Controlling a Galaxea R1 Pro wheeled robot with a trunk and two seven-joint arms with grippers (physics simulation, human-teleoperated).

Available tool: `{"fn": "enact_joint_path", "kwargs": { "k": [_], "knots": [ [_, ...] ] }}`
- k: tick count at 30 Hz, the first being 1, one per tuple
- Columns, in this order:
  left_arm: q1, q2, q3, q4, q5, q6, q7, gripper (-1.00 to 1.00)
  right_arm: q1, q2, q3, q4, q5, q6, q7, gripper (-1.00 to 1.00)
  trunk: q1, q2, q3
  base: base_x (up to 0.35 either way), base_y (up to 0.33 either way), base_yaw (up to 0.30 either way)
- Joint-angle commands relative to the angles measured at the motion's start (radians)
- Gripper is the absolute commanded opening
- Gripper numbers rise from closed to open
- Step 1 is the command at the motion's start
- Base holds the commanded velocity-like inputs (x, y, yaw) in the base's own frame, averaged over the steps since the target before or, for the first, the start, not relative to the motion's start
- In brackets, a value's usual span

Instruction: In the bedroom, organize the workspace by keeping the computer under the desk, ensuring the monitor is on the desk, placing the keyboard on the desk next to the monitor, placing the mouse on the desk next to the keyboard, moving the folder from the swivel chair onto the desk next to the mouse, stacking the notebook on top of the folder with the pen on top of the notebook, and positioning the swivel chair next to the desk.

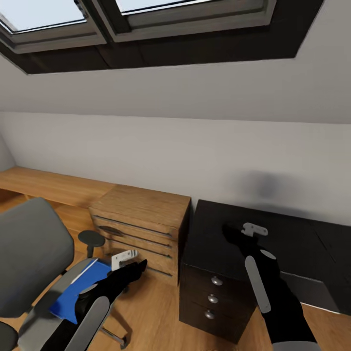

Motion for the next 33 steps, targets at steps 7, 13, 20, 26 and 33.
{"fn": "enact_joint_path", "kwargs": {
  "k": [7,13,20,26,33],
  "knots": [
    [-0.001,0.007,0.001,0.077,0.012,-0.003,0.010,1.00,-0.001,0.001,-0.012,-0.001,-0.015,0.002,-0.006,-1.00,0.000,-0.001,-0.002,-0.002,-0.001,-0.058],
    [0.042,0.006,-0.057,0.364,0.011,-0.027,0.006,1.00,-0.001,0.001,-0.012,-0.001,-0.015,0.004,-0.008,-1.00,0.000,-0.001,-0.002,0.000,0.000,-0.001],
    [0.056,0.005,-0.305,0.653,0.011,-0.357,0.002,1.00,-0.001,-0.004,-0.015,0.008,-0.012,0.003,-0.009,-1.00,0.000,-0.001,0.001,0.000,0.000,-0.187],
    [0.056,0.006,-0.311,0.682,0.009,-0.364,0.001,1.00,-0.001,-0.004,-0.018,0.028,-0.012,0.002,-0.009,-1.00,0.000,-0.001,0.004,0.000,0.000,-0.251],
    [0.056,0.003,-0.312,0.686,0.009,-0.365,0.003,1.00,-0.001,-0.003,-0.018,0.055,-0.012,0.002,-0.007,-1.00,0.000,-0.001,0.008,0.000,0.000,-0.272]
  ]
}}
